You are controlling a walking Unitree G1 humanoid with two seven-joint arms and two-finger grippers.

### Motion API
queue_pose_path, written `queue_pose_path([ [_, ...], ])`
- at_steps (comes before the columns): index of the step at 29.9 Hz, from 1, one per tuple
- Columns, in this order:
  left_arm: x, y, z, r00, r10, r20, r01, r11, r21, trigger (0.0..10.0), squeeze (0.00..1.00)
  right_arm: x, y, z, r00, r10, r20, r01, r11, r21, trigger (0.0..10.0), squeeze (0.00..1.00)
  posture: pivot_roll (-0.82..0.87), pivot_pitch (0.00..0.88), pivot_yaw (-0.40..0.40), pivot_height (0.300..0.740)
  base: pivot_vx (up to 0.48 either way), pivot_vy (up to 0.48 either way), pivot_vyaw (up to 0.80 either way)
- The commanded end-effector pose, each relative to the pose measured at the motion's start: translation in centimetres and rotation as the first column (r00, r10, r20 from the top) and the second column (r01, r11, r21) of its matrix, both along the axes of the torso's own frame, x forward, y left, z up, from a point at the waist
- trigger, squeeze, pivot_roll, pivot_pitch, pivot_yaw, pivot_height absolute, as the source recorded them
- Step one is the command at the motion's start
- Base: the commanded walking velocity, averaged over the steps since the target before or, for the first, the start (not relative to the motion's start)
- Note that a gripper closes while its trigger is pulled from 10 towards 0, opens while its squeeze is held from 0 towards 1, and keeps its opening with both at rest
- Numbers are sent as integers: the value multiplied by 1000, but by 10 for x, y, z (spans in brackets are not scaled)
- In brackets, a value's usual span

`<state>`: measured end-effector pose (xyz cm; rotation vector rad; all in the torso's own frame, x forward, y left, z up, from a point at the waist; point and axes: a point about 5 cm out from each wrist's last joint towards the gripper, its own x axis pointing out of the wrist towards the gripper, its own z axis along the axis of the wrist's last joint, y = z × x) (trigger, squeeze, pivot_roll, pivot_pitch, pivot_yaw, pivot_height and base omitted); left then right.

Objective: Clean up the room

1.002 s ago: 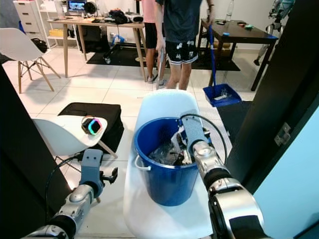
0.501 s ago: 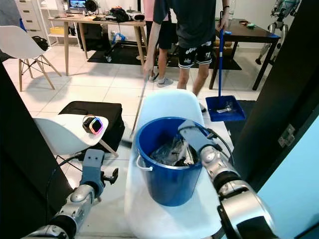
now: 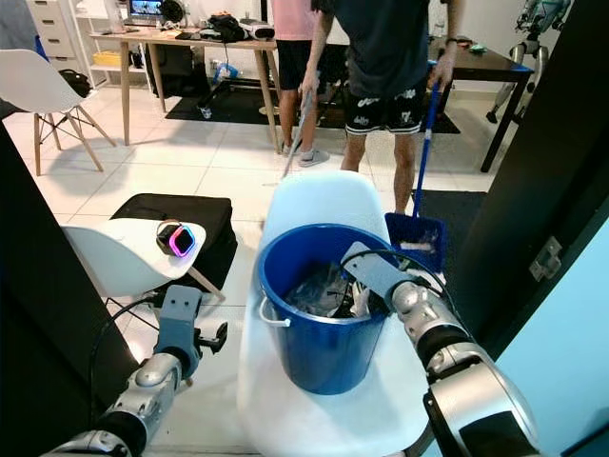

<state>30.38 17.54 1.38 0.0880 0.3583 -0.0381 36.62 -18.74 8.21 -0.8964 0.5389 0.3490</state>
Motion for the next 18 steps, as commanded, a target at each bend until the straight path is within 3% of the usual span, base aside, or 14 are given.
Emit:
queue_pose_path([
  [1, -4, -5, -6, 999, -16, -31, 16, 1000, -9, 10000, 0, -8, -6, -10, 994, 16, -107, -16, 1000, 0, 10000, 608, 14, 0, -57, 740, 0, 0, 0],
  [8, -4, -6, -6, 999, -21, -35, 20, 1000, -12, 10000, 0, -6, 0, -5, 991, 38, -128, -26, 995, 97, 10000, 576, 11, 0, -55, 740, 0, 0, 0],
  [10, -4, -7, -6, 999, -23, -36, 23, 1000, -16, 10000, 0, 0, 3, 3, 994, 36, -98, -23, 990, 137, 10000, 310, 9, 0, -55, 740, 0, 0, 0],
  [12, -4, -7, -6, 999, -24, -36, 23, 1000, -19, 10000, 0, 2, 4, 8, 997, 23, -79, -10, 985, 171, 10000, 310, 10, 0, -56, 740, 0, 0, 0],
  [13, -3, -8, -6, 999, -25, -35, 24, 999, -26, 10000, 0, 5, 8, 13, 998, 13, -59, 1, 973, 232, 10000, 161, 9, 0, -56, 740, 0, 0, 0],
  [14, -3, -9, -6, 999, -22, -35, 21, 999, -37, 10000, 0, 9, 15, 20, 999, -22, -48, 39, 925, 378, 10000, 0, 9, 0, -56, 740, 0, 0, 0],
  [15, -2, -10, -5, 999, -20, -36, 19, 999, -44, 10000, 0, 12, 20, 25, 998, -44, -45, 60, 877, 477, 10000, 0, 9, 0, -56, 740, 0, 0, 0],
  [16, -2, -10, -5, 999, -20, -36, 19, 999, -44, 10000, 0, 12, 20, 25, 998, -44, -45, 60, 877, 477, 10000, 0, 9, 0, -56, 740, 0, 0, 0],
  [18, -2, -10, -5, 999, -19, -37, 17, 998, -53, 10000, 0, 16, 26, 33, 991, -110, -78, 134, 735, 665, 10000, 0, 11, 0, -58, 740, 0, 0, 0],
])
